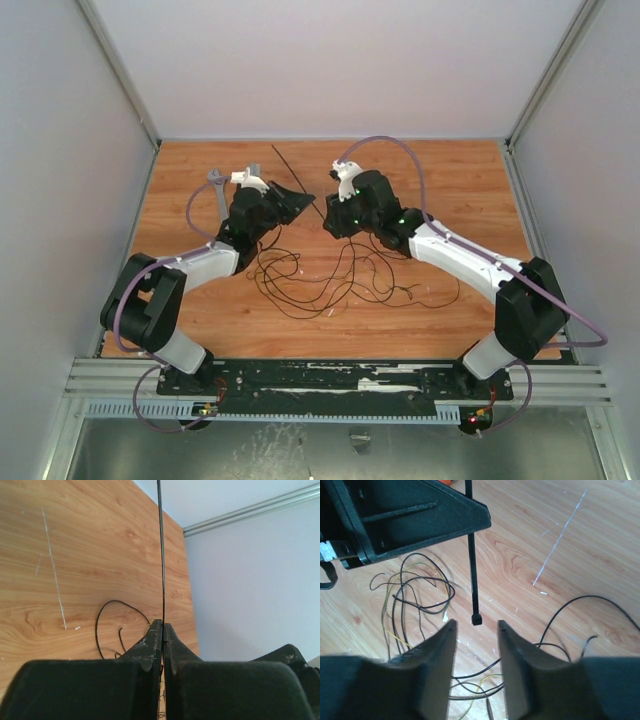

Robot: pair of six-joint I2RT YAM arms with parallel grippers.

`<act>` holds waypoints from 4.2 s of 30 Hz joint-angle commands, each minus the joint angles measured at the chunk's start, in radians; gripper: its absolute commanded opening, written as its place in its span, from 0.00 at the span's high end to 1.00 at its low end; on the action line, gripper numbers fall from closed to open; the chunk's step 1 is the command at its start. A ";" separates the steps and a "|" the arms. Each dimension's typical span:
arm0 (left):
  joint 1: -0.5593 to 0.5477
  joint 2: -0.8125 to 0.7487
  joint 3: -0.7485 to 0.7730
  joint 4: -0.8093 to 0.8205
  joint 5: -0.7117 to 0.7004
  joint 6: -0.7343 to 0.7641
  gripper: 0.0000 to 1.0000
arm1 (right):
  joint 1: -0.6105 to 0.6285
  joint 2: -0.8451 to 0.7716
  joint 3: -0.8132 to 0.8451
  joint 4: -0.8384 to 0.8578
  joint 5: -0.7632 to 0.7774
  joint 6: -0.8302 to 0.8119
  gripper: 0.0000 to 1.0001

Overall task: Zip-tie the wires
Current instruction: Pick up the ribbon at the center of the board.

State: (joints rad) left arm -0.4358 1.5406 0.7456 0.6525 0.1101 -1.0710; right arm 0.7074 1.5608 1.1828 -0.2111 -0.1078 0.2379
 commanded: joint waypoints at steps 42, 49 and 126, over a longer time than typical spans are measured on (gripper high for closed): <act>-0.107 -0.325 -0.008 0.140 0.515 0.255 1.00 | -0.156 -0.308 -0.105 0.179 -0.716 0.049 0.53; -0.108 -0.334 -0.005 0.109 0.512 0.275 1.00 | -0.193 -0.334 -0.002 -0.030 -0.689 -0.112 0.36; 0.060 -0.134 -0.042 0.268 0.576 -0.937 0.08 | 0.041 -0.291 -0.253 0.634 -0.577 -1.077 1.00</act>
State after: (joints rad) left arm -0.3504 1.3697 0.6769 0.8112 0.6548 -1.9369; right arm 0.7216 1.2446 0.9184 0.4648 -0.6701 -0.7933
